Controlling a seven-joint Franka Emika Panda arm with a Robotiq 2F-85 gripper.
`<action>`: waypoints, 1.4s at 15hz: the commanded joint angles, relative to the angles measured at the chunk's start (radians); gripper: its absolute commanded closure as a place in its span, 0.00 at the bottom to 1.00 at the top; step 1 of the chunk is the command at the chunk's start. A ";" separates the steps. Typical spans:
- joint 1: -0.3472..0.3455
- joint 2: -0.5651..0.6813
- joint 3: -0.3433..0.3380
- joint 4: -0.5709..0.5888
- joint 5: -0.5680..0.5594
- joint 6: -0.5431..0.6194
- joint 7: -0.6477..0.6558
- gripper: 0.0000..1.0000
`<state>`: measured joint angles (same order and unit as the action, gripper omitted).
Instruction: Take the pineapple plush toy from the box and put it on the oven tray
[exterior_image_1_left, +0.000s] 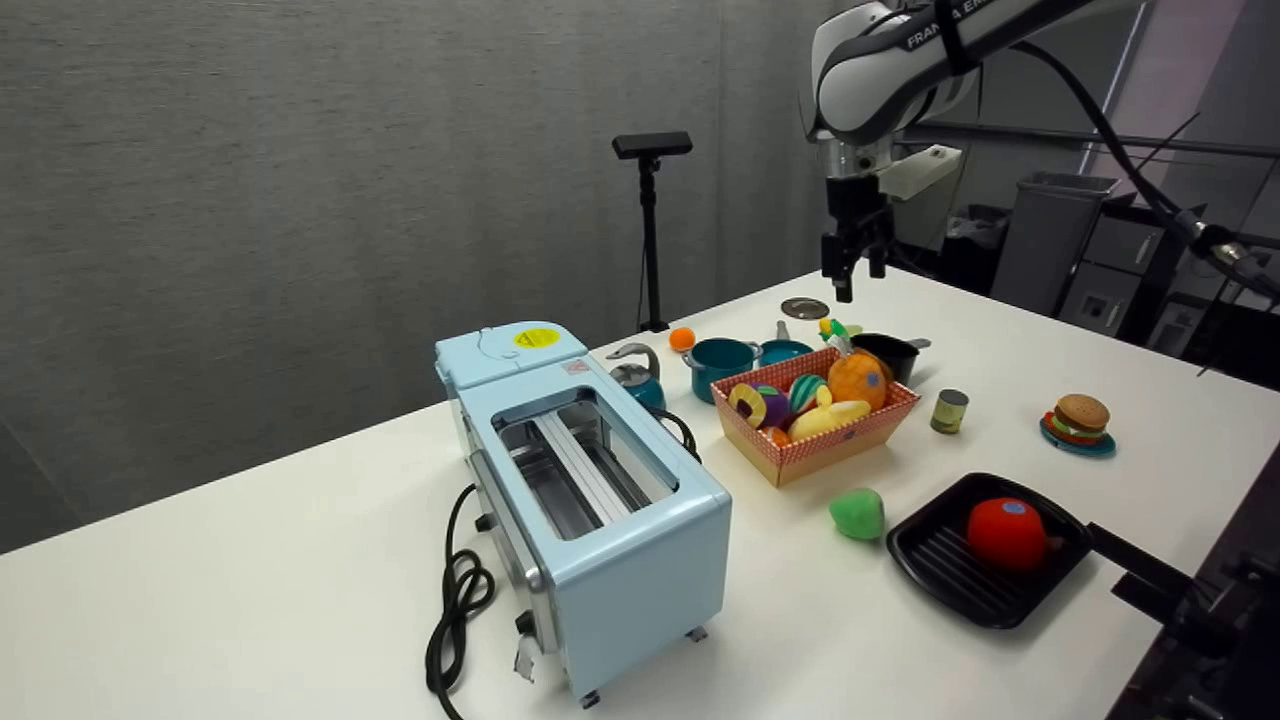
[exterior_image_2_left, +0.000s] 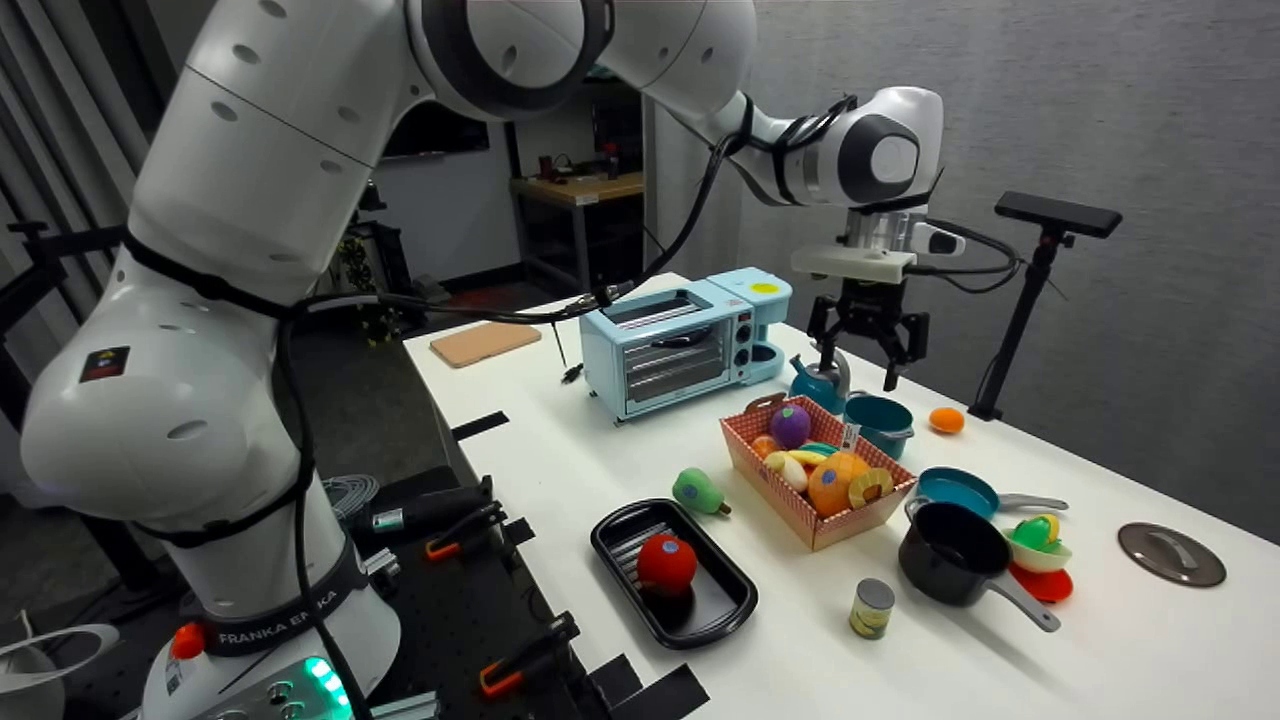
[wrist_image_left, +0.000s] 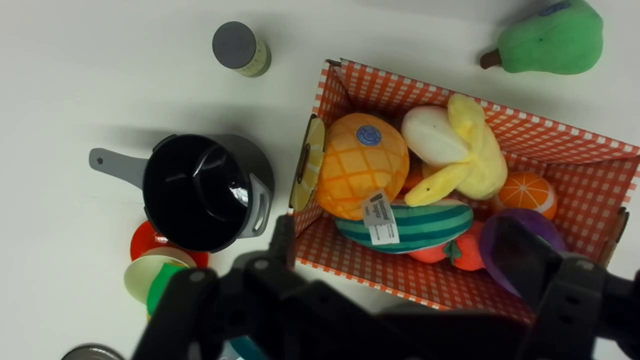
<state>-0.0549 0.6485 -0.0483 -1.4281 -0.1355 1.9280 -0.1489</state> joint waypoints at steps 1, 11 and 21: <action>0.006 0.017 -0.007 0.024 -0.030 -0.019 -0.003 0.00; 0.087 0.123 0.004 0.124 -0.158 -0.128 -0.048 0.00; 0.136 0.188 0.021 0.205 -0.285 -0.124 -0.271 0.00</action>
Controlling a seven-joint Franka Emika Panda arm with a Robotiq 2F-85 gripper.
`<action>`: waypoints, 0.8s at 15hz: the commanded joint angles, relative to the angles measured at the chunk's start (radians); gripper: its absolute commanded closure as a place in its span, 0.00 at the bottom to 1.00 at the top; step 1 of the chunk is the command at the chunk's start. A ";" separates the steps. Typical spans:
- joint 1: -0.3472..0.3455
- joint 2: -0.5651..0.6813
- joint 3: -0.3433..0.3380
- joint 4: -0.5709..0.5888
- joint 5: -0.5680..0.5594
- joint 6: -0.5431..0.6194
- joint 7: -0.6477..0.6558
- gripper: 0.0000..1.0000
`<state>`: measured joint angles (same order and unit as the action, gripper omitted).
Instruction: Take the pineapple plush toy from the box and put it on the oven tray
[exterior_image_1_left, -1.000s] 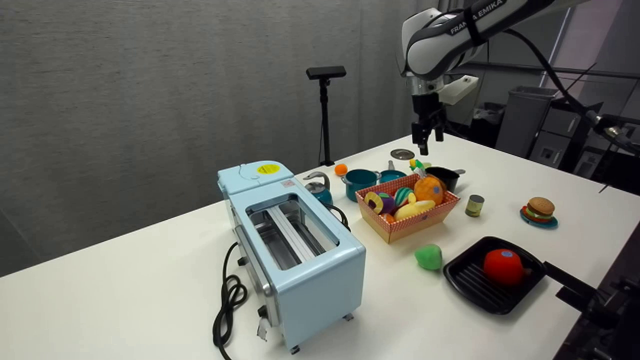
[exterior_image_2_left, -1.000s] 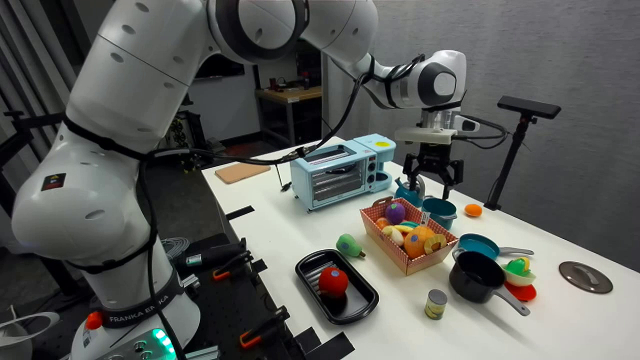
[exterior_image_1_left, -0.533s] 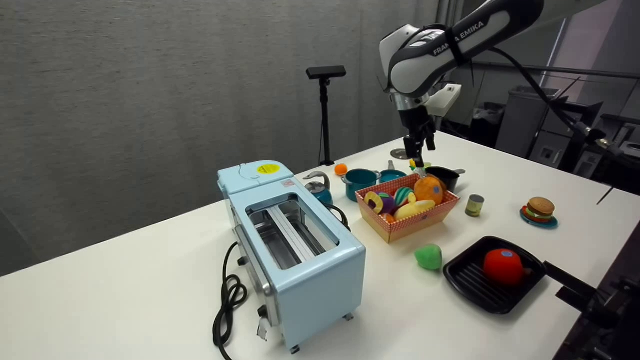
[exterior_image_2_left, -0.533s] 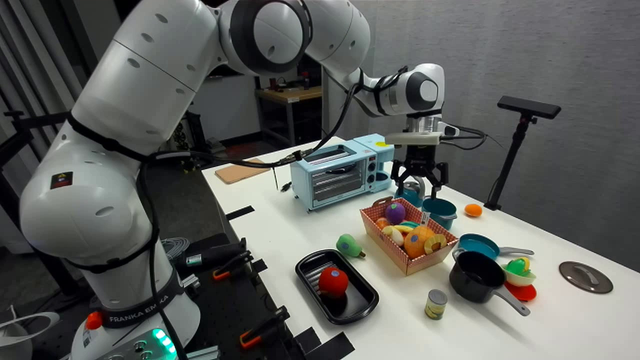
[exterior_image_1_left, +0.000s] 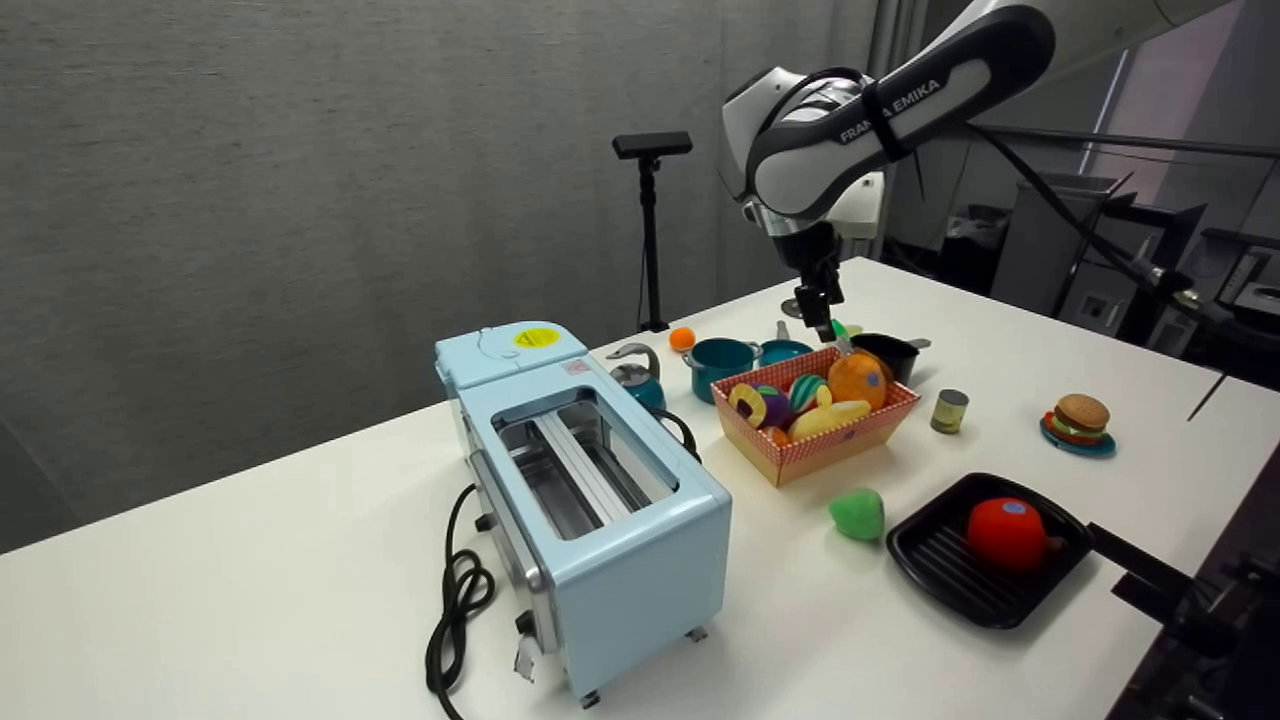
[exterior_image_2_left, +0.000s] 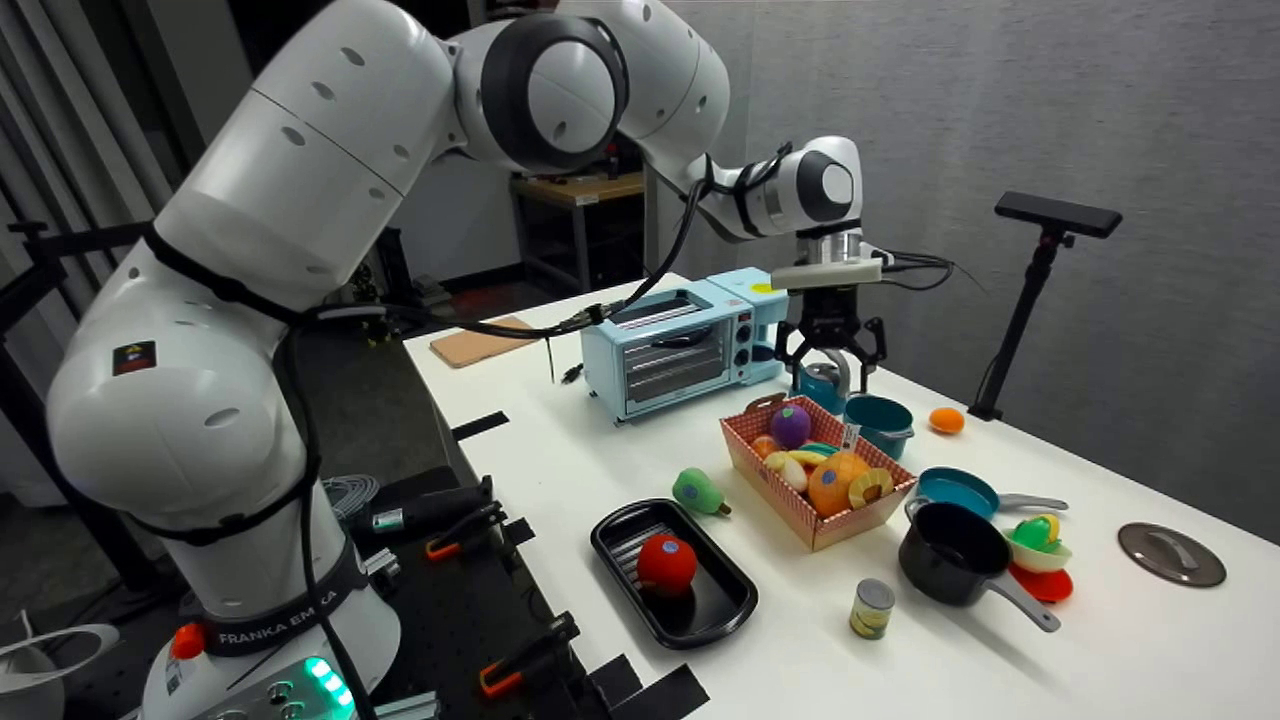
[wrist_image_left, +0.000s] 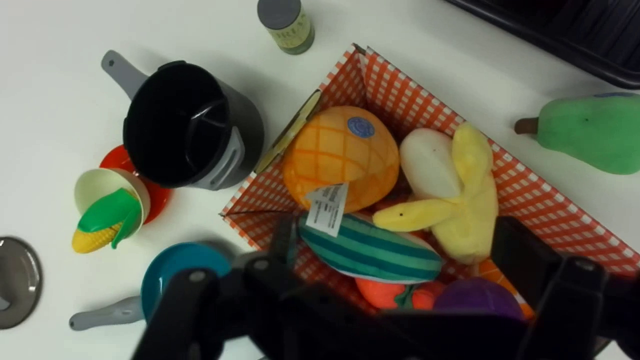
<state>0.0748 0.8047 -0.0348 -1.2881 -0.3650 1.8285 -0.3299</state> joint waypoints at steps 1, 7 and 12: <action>0.012 0.035 0.006 0.071 -0.075 -0.024 -0.113 0.00; 0.023 0.053 0.012 0.092 -0.106 -0.023 -0.180 0.00; 0.014 0.072 0.015 0.086 -0.081 -0.016 -0.154 0.00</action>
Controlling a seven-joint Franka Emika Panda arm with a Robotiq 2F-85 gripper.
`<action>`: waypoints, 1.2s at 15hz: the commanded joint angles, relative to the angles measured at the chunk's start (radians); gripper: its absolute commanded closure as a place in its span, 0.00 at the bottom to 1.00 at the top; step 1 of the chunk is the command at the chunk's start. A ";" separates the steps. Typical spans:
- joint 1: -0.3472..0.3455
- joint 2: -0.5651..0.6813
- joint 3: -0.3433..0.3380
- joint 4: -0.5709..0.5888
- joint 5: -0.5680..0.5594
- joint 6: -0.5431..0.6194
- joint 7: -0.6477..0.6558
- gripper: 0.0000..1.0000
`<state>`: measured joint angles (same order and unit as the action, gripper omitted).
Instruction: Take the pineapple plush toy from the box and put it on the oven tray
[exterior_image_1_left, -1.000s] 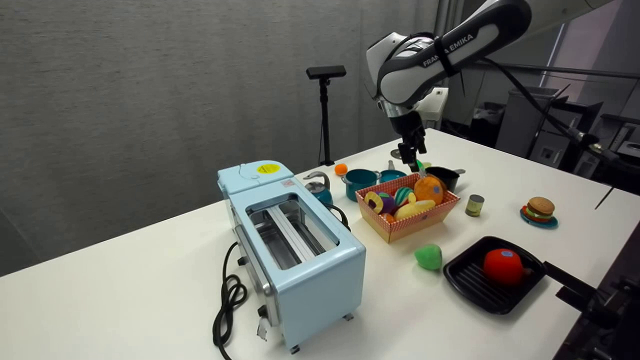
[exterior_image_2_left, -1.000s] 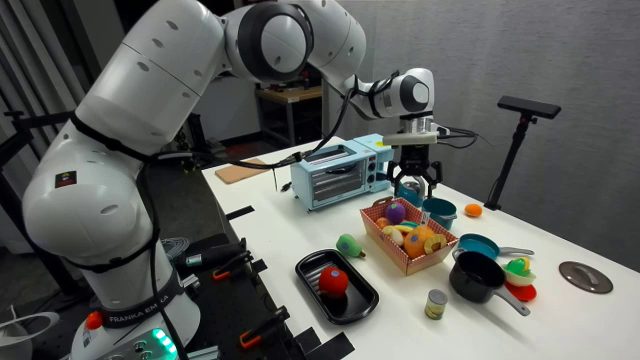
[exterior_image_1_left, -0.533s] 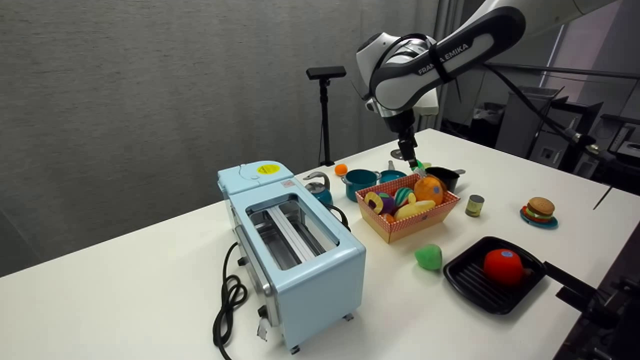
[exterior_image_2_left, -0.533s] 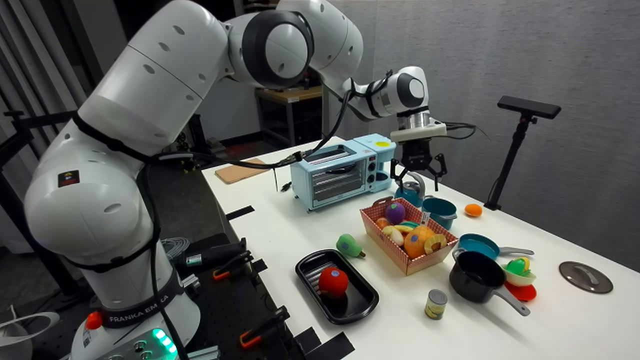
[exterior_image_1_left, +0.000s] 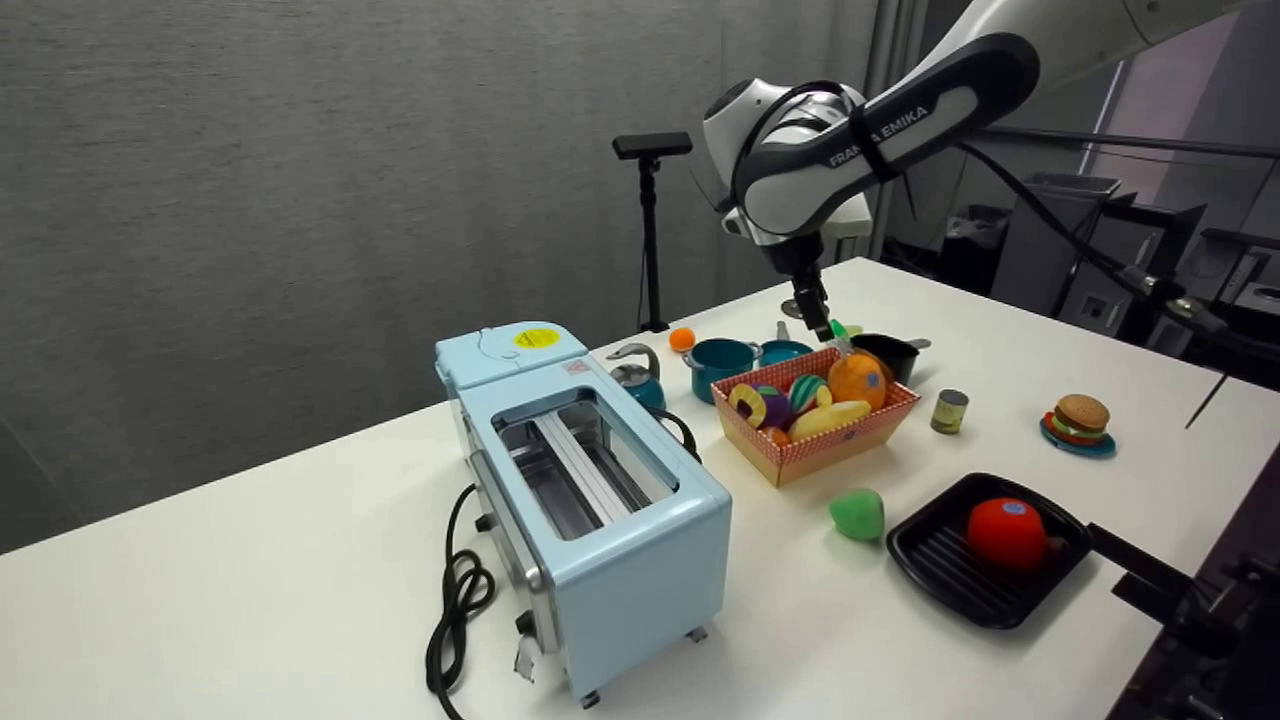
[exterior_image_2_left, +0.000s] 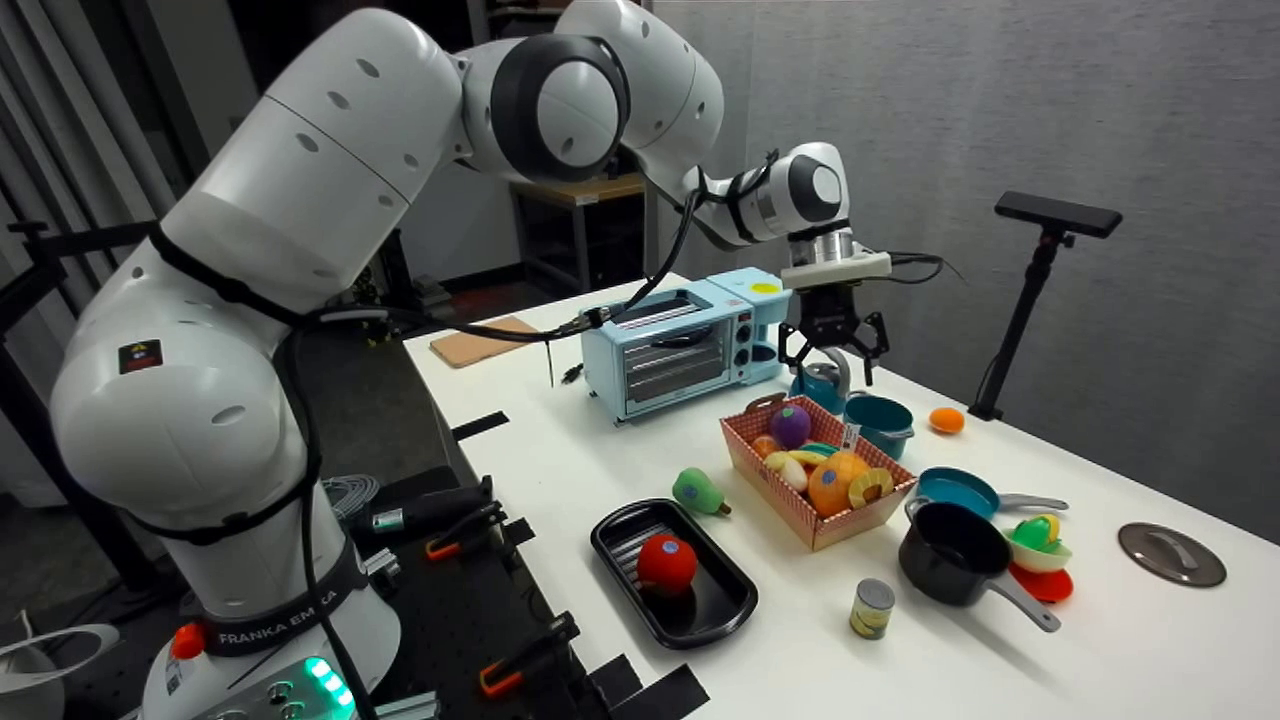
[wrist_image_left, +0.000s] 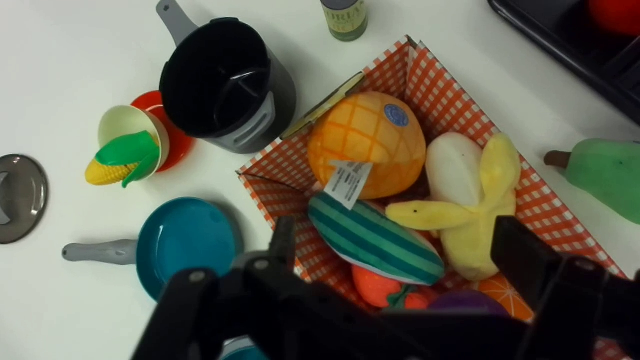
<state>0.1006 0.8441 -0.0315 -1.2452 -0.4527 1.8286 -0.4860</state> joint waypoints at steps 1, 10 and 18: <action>-0.013 0.037 0.011 0.041 0.008 -0.016 0.006 0.00; -0.045 0.059 0.013 0.029 0.041 0.004 0.030 0.00; -0.100 0.087 0.012 0.033 0.095 0.020 0.039 0.00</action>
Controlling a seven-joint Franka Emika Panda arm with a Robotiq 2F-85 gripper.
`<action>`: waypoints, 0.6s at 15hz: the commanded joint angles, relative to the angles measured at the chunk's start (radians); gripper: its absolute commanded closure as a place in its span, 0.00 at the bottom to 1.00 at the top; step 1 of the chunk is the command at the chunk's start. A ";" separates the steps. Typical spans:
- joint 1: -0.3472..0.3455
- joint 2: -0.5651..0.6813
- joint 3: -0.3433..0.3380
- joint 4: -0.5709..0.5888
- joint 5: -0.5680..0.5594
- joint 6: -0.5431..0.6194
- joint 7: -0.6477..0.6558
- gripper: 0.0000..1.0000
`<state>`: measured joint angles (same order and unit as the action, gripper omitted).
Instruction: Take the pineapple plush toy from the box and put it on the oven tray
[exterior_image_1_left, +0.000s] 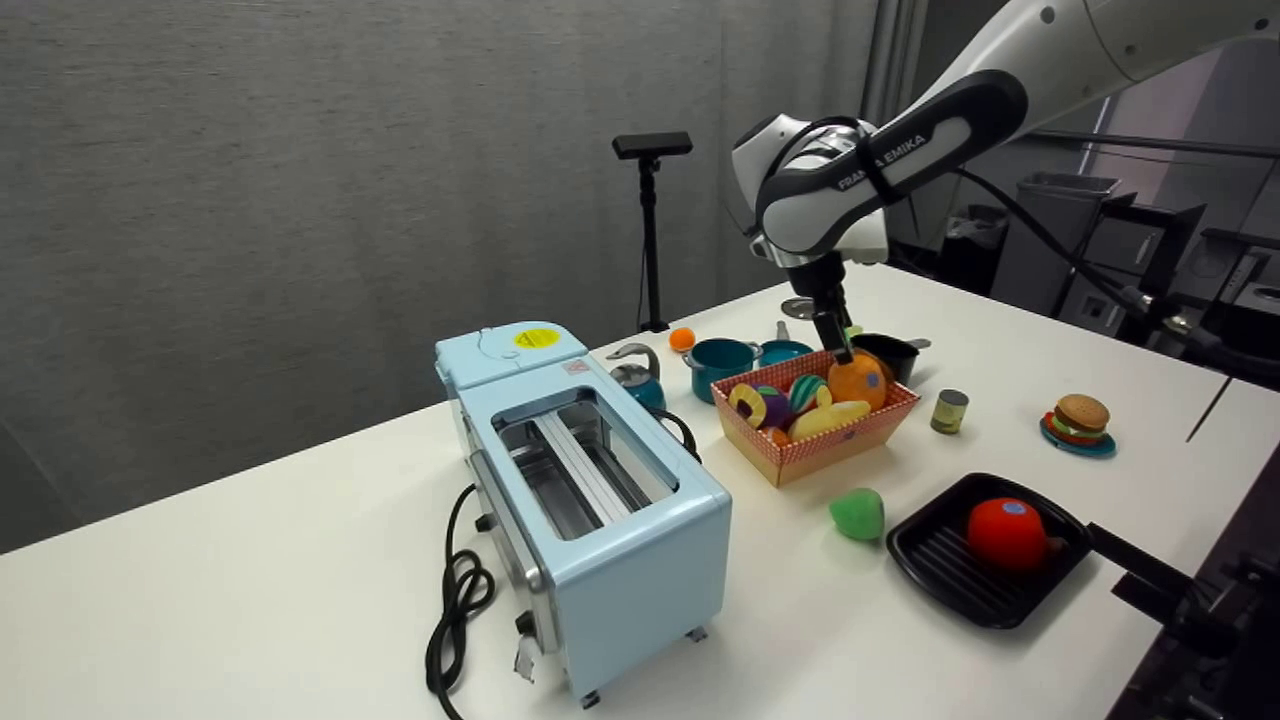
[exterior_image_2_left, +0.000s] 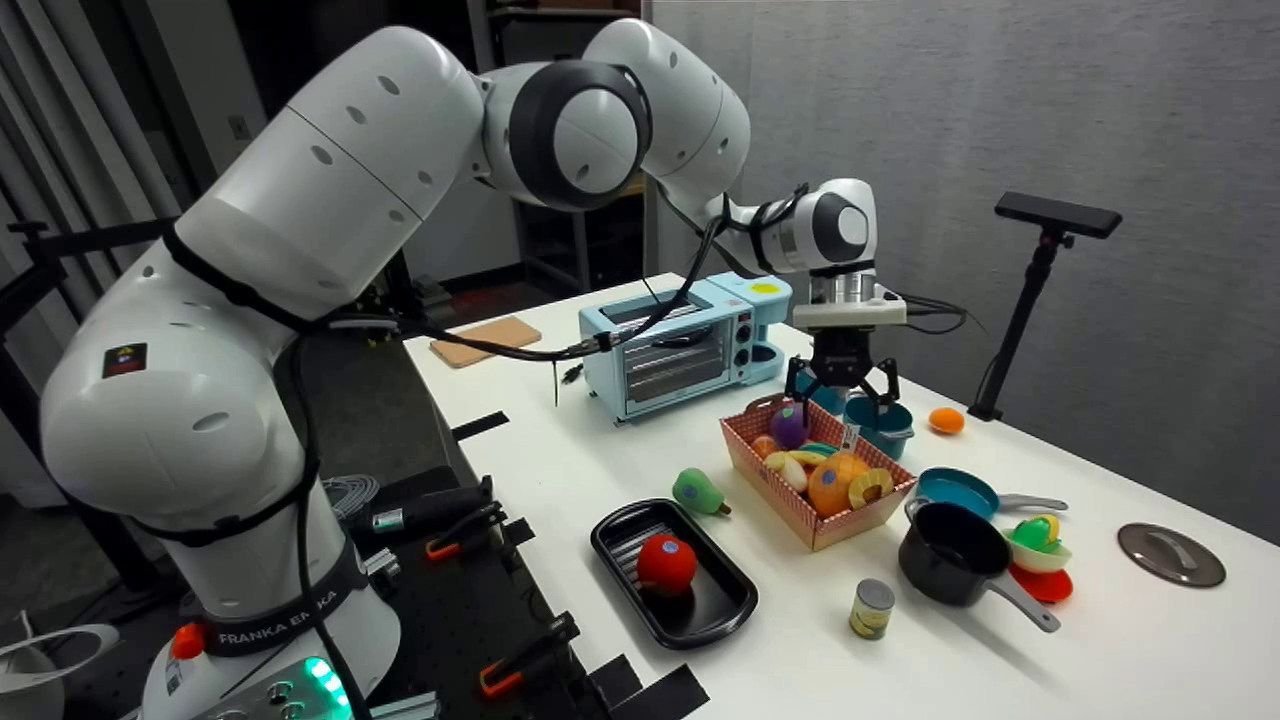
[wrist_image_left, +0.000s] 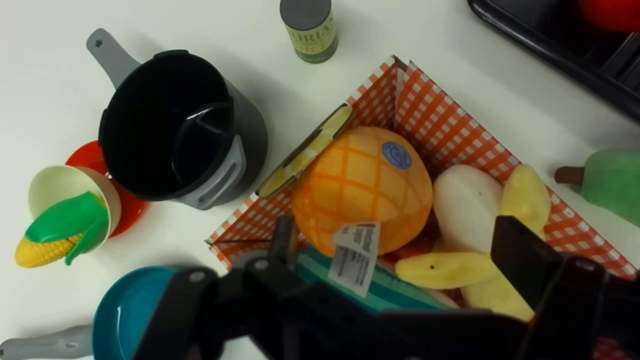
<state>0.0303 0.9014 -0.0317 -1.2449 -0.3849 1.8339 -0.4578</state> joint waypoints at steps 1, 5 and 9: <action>-0.037 0.036 0.012 0.034 0.032 0.016 0.011 0.00; -0.060 0.056 0.009 0.037 0.046 0.017 0.006 0.00; -0.073 0.074 0.006 0.045 0.041 0.015 -0.008 0.00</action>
<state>-0.0259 0.9439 -0.0319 -1.2442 -0.3576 1.8420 -0.4575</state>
